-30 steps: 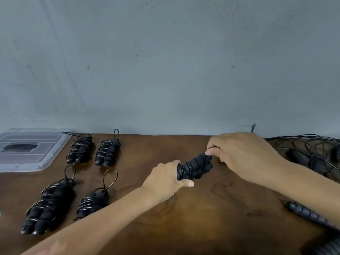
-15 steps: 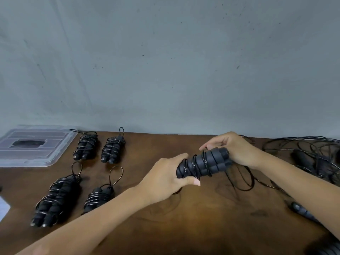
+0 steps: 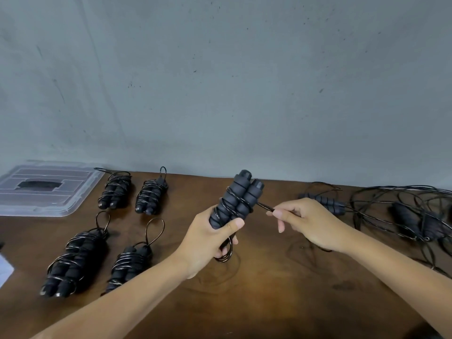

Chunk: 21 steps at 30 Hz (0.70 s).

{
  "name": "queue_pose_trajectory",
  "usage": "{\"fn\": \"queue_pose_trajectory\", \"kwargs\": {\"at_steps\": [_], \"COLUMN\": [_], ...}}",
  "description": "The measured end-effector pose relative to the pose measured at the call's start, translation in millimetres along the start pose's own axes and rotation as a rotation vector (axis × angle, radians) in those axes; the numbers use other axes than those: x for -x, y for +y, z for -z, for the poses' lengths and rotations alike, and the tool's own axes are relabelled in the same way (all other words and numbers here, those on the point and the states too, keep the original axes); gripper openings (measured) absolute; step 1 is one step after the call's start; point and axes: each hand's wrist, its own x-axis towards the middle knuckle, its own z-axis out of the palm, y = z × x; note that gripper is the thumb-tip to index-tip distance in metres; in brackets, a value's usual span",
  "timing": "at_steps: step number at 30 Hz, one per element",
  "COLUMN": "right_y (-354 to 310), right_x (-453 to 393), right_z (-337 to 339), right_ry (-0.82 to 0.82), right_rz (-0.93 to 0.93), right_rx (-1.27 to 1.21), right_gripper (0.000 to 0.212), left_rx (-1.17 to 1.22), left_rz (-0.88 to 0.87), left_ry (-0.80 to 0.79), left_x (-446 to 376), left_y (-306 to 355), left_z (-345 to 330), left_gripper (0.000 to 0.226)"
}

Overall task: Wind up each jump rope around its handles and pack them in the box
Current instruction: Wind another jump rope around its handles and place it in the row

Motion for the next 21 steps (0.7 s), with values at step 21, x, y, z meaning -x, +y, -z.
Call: {"fn": "queue_pose_trajectory", "kwargs": {"at_steps": [21], "right_y": [-49.1], "right_x": [12.4], "right_z": [33.0], "right_ry": [0.114], "right_rz": [0.236], "right_rx": [0.861], "right_gripper": [0.015], "left_rx": [-0.468], "left_rz": [0.108], "left_ry": [-0.167], "left_x": [-18.3], "left_y": [5.0], "left_z": [-2.2], "left_gripper": [0.033]}}
